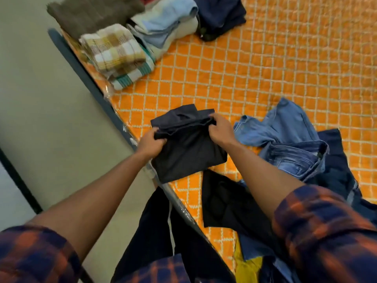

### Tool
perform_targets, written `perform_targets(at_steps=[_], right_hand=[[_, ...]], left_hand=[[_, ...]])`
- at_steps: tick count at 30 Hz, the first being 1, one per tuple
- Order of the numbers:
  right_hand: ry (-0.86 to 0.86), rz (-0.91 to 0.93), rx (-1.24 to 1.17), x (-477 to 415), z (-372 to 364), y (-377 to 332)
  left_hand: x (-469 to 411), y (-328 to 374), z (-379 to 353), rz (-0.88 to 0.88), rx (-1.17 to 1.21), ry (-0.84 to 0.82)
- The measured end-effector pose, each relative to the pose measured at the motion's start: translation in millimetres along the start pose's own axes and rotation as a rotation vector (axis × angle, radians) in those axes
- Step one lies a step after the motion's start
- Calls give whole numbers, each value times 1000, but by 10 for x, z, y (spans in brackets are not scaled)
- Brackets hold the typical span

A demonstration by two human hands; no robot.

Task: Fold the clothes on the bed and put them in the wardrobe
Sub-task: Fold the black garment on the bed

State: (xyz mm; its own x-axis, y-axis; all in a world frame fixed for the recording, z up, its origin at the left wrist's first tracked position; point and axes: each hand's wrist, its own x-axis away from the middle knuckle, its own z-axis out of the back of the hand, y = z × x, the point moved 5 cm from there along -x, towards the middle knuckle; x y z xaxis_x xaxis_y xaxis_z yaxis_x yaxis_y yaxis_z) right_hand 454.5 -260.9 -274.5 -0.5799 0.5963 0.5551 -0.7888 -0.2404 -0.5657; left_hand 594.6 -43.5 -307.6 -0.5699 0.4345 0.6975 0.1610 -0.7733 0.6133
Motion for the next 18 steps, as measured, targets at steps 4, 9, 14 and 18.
perform_targets(at_steps=[4,9,14,18], right_hand=[[115,18,-101,-579,-175,-57],[135,164,-91,-457,-500,165],[147,272,270,287,-731,546],[117,147,370,439,-715,891]], left_hand=[[-542,98,216,4,-90,290],[-440,40,97,-268,-330,417],[74,-143,-513,-596,-655,175],[122,-506,-859,-389,-958,-44]])
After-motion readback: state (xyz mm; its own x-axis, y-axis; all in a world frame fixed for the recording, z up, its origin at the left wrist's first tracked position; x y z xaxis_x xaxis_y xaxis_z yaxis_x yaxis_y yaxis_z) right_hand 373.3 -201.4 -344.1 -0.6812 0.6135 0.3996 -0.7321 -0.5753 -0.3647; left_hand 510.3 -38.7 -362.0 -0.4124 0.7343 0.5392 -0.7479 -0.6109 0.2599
